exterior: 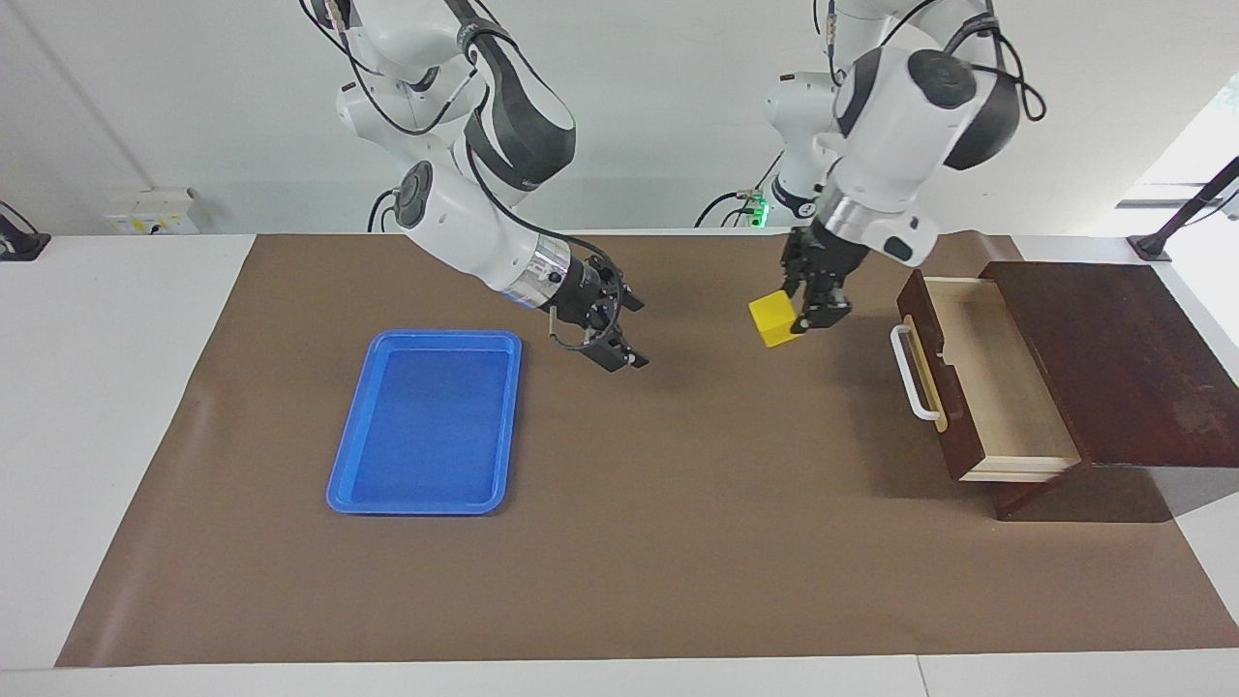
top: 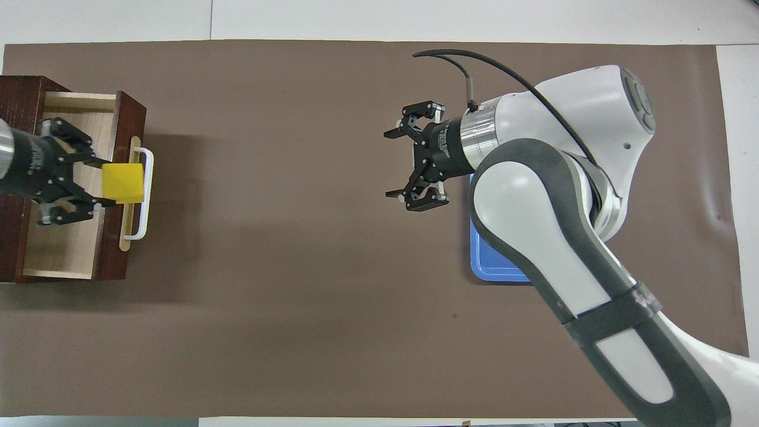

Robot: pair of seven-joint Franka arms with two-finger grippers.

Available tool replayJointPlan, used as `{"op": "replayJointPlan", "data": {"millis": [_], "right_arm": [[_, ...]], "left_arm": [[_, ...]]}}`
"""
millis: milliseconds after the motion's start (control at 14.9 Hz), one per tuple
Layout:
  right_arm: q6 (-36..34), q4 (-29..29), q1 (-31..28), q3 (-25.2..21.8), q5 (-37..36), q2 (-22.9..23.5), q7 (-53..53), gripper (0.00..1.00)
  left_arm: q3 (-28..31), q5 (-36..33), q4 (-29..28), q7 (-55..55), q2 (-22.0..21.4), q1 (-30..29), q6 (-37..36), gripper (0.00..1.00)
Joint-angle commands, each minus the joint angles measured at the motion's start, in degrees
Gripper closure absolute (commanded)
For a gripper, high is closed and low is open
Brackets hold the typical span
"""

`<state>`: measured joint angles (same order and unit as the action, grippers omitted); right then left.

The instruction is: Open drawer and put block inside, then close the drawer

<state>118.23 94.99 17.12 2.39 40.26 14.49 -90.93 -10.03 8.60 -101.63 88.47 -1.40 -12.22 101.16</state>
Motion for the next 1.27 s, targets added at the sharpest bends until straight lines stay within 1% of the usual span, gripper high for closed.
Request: {"op": "replayJointPlan", "data": {"millis": [0,67,201,402,536,603,670,737,804,871,1005,1139,1206], "right_arm": [[-10.09,-5.33,-7.6,0.42,-7.01,-0.35,7.65,0.0],[-13.69,-6.3,-10.24,0.33,-8.95,-0.43,14.14,0.0],[-19.86,-7.8,-13.33,0.24,-14.39,-1.04,27.15,0.0],[-27.59,-7.81,-17.2,0.24,-23.7,-4.2,51.38,0.0],[-30.59,-7.63,-18.78,0.16,-30.38,-6.75,66.6,0.0],[-31.82,-7.63,-18.96,0.16,-32.76,-7.8,71.46,0.0],[-32.97,-7.63,-19.05,0.16,-34.96,-9.03,75.42,0.0],[-33.67,-7.46,-19.84,0.24,-36.46,-10.26,78.77,0.0],[-34.38,-7.37,-20.19,0.24,-37.96,-11.49,82.8,0.0],[-34.99,-7.37,-20.28,0.24,-39.54,-12.72,86.5,0.0],[-36.22,-7.1,-20.81,0.33,-42.35,-14.75,91.87,0.0],[-35.71,-6.58,-21.42,0.6,-44.64,-15.02,98.54,0.0],[-35.01,-5.53,-21.6,0.6,-44.83,-15.37,99.53,0.0]], "left_arm": [[-0.96,0.72,-3.03,-7.33,-1.14,-6.66,3.85,1.0],[-0.87,0.37,-4.18,-8.3,-1.15,-7.46,5.78,1.0],[-0.87,0.28,-5.59,-10.5,-0.62,-9.74,8.17,1.0],[-0.87,0.28,-8.93,-13.06,-0.8,-9.93,11.51,1.0],[-0.87,0.19,-10.68,-13.06,-0.27,-8.97,13.62,1.0],[-0.87,0.19,-12.08,-13.06,-0.09,-8.79,15.28,0.97],[-0.87,0.19,-13.32,-13.06,-0.27,-8.7,16.51,0.8],[-0.87,0.19,-13.5,-13.06,-0.27,-8.7,16.88,0.67],[-0.87,0.19,-13.33,-13.06,-0.18,-8.7,16.79,0.41],[-0.96,-0.16,-13.07,-13.06,-0.09,-8.35,16.79,0.01],[-1.13,-1.74,-10.8,-12.62,0.43,-7.22,15.74,0.0],[-1.05,-1.83,-7.72,-12.01,1.05,-4.32,12.33,0.0],[-1.05,-2.01,-6.4,-10.61,1.57,-2.57,10.48,0.0]]}}
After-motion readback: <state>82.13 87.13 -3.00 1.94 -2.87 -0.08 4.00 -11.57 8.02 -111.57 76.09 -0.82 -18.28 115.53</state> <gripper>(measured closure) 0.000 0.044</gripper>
